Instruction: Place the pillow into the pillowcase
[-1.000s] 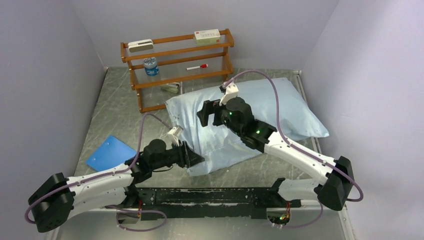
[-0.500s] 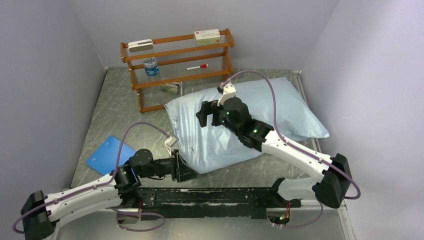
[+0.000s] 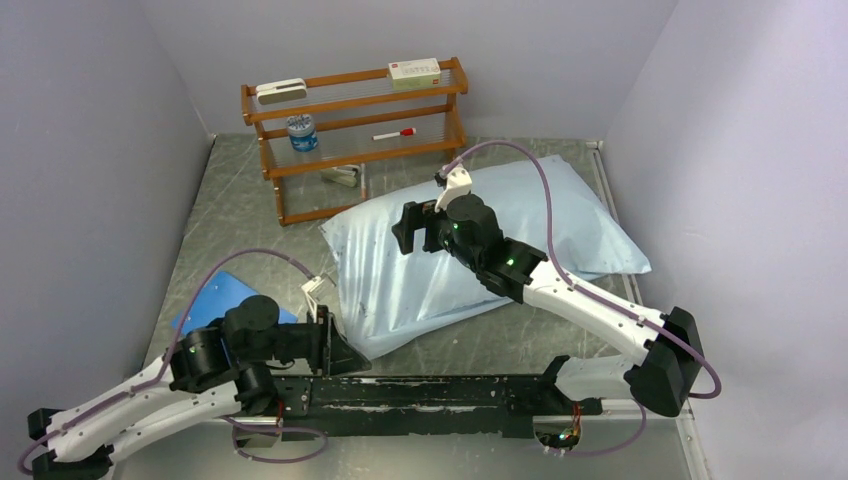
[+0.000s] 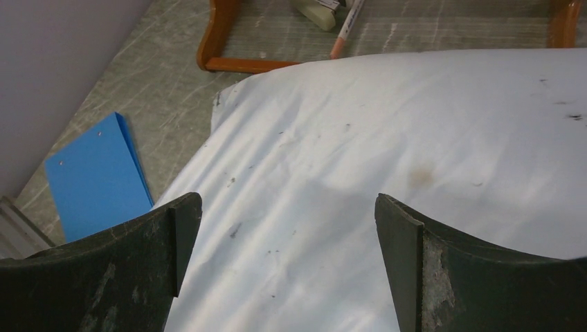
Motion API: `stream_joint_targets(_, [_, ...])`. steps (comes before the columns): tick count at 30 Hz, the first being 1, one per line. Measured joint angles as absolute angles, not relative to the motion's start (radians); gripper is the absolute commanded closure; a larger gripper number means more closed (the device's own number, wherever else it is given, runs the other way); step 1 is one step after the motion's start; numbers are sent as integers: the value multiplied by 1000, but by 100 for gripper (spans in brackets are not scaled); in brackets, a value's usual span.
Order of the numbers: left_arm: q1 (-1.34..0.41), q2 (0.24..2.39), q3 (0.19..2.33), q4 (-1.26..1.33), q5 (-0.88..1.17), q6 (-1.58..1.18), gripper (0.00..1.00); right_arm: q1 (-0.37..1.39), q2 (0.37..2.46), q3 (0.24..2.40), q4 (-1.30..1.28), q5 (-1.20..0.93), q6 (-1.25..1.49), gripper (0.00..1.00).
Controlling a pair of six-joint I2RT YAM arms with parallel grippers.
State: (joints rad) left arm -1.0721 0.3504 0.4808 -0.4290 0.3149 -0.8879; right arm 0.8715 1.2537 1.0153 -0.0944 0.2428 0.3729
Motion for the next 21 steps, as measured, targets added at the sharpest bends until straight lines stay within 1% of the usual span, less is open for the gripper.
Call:
stream_joint_targets(2, [-1074, 354, 530, -509, 313, -875, 48, 871, 1254, 1015, -94, 243, 374, 0])
stream_joint_targets(6, [-1077, 363, 577, -632, 310, -857, 41, 871, 1254, 1015, -93, 242, 374, 0])
stream_joint_targets(10, [-1081, 363, 582, -727, 314, -847, 37, 871, 1254, 1015, -93, 243, 373, 0])
stream_joint_targets(13, [-1082, 368, 585, -770, 319, -828, 37, 871, 1254, 1015, -94, 247, 368, 0])
stream_joint_targets(17, [-1082, 426, 640, -813, 305, -799, 42, 871, 1253, 1015, -94, 257, 363, 0])
stream_joint_targets(19, [-1083, 483, 699, -823, 252, -785, 40, 871, 1253, 1015, -96, 270, 366, 0])
stream_joint_targets(21, [-1084, 536, 758, -822, 168, -779, 42, 870, 1255, 1016, -105, 285, 371, 0])
